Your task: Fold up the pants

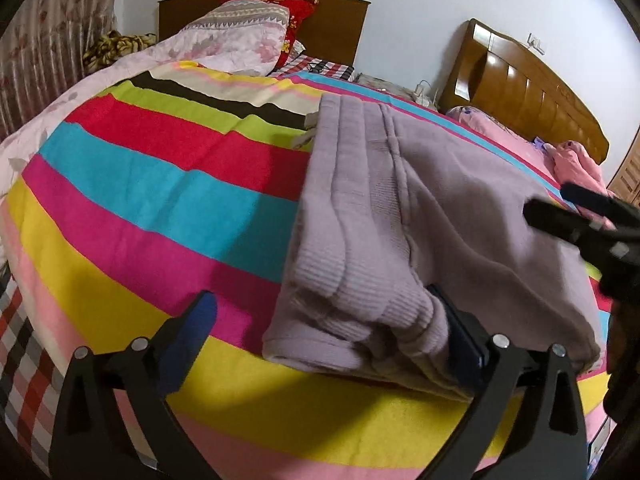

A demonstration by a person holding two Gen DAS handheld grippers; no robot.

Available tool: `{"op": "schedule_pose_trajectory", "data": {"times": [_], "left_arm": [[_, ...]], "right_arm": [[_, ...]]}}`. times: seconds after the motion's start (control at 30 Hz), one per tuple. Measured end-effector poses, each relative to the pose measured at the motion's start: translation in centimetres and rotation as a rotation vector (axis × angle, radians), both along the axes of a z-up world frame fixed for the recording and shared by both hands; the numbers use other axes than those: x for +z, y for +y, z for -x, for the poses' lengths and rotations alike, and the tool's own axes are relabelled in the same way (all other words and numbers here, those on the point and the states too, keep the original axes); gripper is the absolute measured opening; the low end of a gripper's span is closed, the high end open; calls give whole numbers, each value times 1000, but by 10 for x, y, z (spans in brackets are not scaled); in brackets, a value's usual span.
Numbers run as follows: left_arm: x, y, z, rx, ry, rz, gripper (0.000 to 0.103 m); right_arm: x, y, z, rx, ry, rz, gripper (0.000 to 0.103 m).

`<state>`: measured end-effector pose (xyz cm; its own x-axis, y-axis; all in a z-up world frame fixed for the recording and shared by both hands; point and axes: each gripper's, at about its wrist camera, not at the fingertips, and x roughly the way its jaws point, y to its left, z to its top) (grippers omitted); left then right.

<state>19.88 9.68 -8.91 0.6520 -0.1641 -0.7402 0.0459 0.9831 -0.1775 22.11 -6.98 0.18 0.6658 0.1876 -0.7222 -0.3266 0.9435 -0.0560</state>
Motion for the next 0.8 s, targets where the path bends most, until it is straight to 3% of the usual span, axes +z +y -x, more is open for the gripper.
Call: {"op": "schedule_pose_trajectory", "data": {"times": [0.03,0.13,0.17,0.27,0.3,0.4,0.5,0.53,0.57,0.7,0.77,0.8], "left_arm": [[1,0,-1,0,2,-5,102],[2,-1,-1,-4,2,-18,102],[1,-1,-1,-4,5,-16,102],[0,1,-1,1,9,2,102],[0,0,0,3,4,2,102],[-1,-1,1,5,-1,0,102],[0,-2,1,0,-3,-8,102],[0,-2,1,0,-3,-10,102],[0,-2,2,2,-2,-10,102],[1,-4,3,7,-5,-20,102],[1,-5,3,10,-7,-20,102],[1,-5,2,10,-8,-22,102]], "right_arm": [[-2,7,-3,21,-6,33,98],[-35,25,-29,119,123,159,98],[-34,18,-35,115,100,109,98],[-11,-6,-42,-77,-9,114,98],[-3,-12,-40,-89,-24,77,98],[3,-8,-30,28,43,-13,98],[-16,11,-13,162,106,114,98],[-26,13,-11,135,106,196,98],[-29,8,-12,90,104,209,98],[-6,-30,5,-48,73,1,98],[-3,-33,14,-26,72,-30,98],[-4,-30,22,10,74,2,98]]}}
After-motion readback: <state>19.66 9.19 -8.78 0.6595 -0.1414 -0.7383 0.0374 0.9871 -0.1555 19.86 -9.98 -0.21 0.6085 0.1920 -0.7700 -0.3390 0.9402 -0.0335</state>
